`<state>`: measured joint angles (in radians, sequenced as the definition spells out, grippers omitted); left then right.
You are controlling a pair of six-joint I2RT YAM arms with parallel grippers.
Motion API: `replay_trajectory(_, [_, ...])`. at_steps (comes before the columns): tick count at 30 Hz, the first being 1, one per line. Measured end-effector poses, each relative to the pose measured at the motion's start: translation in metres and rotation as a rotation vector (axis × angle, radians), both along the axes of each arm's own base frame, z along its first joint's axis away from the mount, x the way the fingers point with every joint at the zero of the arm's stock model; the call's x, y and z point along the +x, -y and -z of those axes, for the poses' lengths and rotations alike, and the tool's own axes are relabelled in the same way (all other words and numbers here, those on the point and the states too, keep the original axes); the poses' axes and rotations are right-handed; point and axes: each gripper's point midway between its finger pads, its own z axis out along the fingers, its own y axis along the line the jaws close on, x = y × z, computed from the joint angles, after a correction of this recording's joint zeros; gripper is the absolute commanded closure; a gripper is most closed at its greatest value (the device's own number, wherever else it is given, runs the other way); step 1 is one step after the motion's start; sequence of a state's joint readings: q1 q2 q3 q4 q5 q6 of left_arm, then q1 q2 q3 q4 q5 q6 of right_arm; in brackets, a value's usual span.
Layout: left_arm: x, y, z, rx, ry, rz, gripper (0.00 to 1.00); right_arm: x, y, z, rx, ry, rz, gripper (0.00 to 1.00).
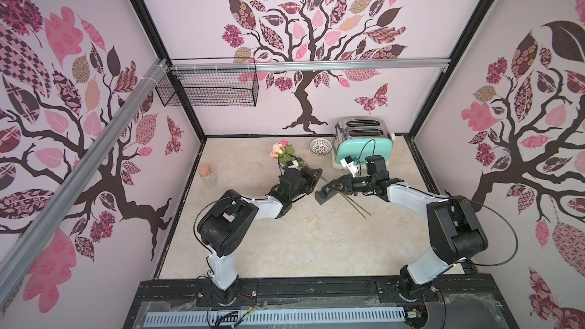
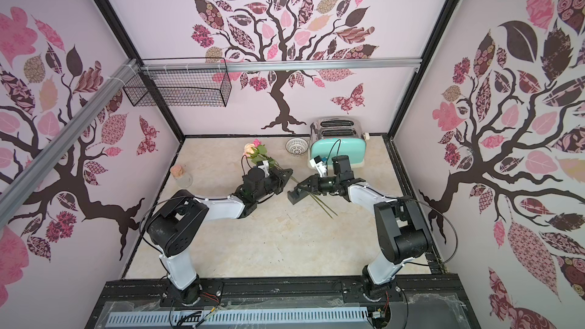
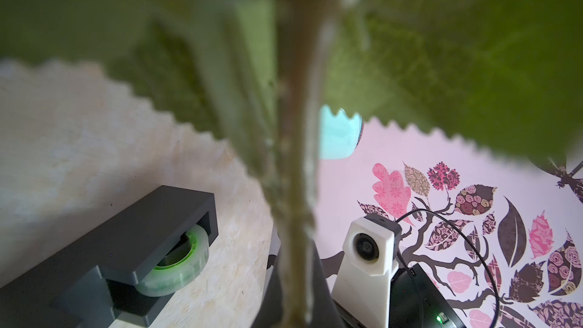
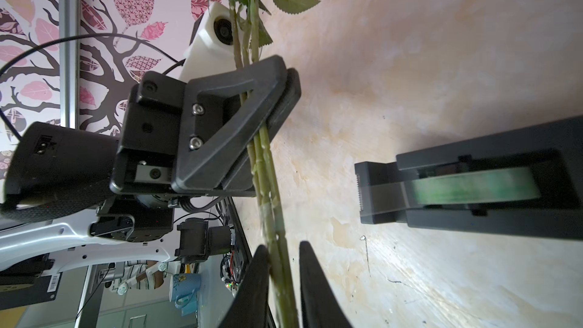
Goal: Wrap bouquets with tape
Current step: Wrap the tape around the bouquet.
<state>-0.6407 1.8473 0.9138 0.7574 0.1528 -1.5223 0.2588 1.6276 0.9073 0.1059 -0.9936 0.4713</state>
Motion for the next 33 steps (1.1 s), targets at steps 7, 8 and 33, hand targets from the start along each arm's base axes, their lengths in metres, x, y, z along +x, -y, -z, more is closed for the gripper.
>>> replay_trajectory(7, [0.0,-0.001,0.006,-0.006,-0.024,0.003,0.93,0.001,0.002,0.004,-0.037,0.051,-0.012,1.0])
replay_trajectory(8, [0.0,-0.001,0.007,-0.006,-0.025,0.002,0.83,0.001,0.002,0.004,-0.044,0.06,-0.012,1.0])
replay_trajectory(33, [-0.021,0.002,0.021,0.011,-0.207,0.073,0.64,-0.004,0.009,0.014,-0.591,0.593,0.06,1.0])
